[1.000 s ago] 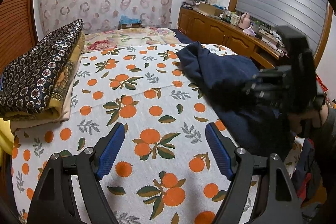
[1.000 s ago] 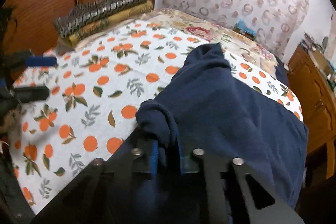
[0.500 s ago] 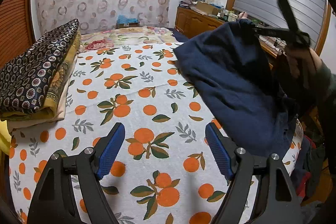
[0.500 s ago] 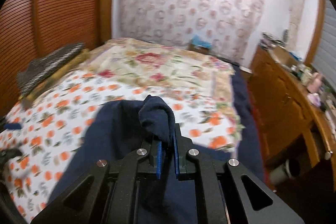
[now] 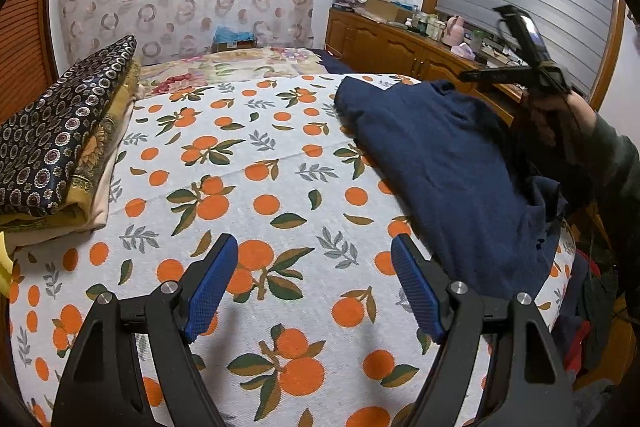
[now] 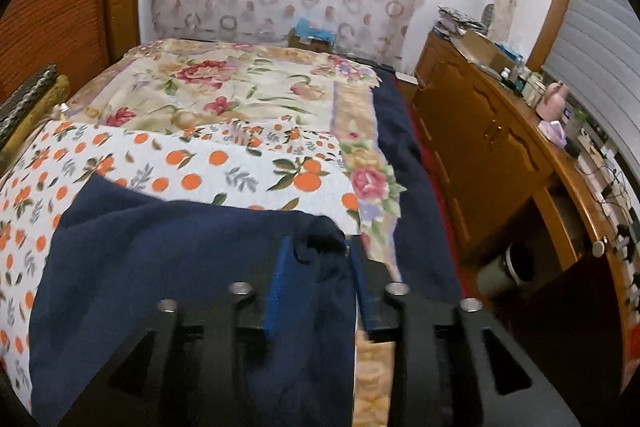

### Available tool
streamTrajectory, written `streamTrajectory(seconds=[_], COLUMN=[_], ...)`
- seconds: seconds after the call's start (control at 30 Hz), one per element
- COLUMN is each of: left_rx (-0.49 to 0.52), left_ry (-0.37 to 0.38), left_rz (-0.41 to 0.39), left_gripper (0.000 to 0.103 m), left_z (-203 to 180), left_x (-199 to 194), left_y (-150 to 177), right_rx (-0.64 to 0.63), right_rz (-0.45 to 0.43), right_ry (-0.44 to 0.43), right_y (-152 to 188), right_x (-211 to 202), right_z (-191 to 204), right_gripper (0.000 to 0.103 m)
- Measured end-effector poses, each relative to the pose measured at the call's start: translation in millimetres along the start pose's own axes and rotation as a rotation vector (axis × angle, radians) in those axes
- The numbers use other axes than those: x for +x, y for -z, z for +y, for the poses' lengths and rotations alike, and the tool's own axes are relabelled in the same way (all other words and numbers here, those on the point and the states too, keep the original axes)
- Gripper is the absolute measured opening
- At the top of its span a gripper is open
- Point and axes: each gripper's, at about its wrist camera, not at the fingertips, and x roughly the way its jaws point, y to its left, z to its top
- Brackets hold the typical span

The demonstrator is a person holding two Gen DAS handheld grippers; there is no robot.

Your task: Fold small clothes

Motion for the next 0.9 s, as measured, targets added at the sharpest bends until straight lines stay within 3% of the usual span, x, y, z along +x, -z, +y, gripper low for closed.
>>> streamTrajectory(seconds=[0.23, 0.47, 0.77, 0.8, 0.9], left_rx=[0.012, 0.032, 0.073, 0.077, 0.085], left_ry=[0.015, 0.036, 0.051, 0.051, 0.055], left_rz=[-0.003, 0.001, 0.026, 0.03, 0.036], left_gripper=[0.08, 0.08, 0.08, 0.08, 0.08], left_z=[-10, -27, -48, -50, -54], left_x=[2, 6, 14, 14, 16], left_y=[0, 0, 2, 3, 4], right_rx=[-0.005, -0.006, 0.026, 0.024, 0.024], right_rz=[-0.066, -0.039, 0.014, 0.016, 0.008], right_ry=[-0.12, -0.189, -0.206, -0.203, -0.221], right_y=[62, 133, 166, 163, 161], right_x=[-62, -97, -104, -105, -110], right_z=[-4, -1, -11, -9, -14], right_gripper=[0.038, 0.038, 0.038, 0.035, 0.01])
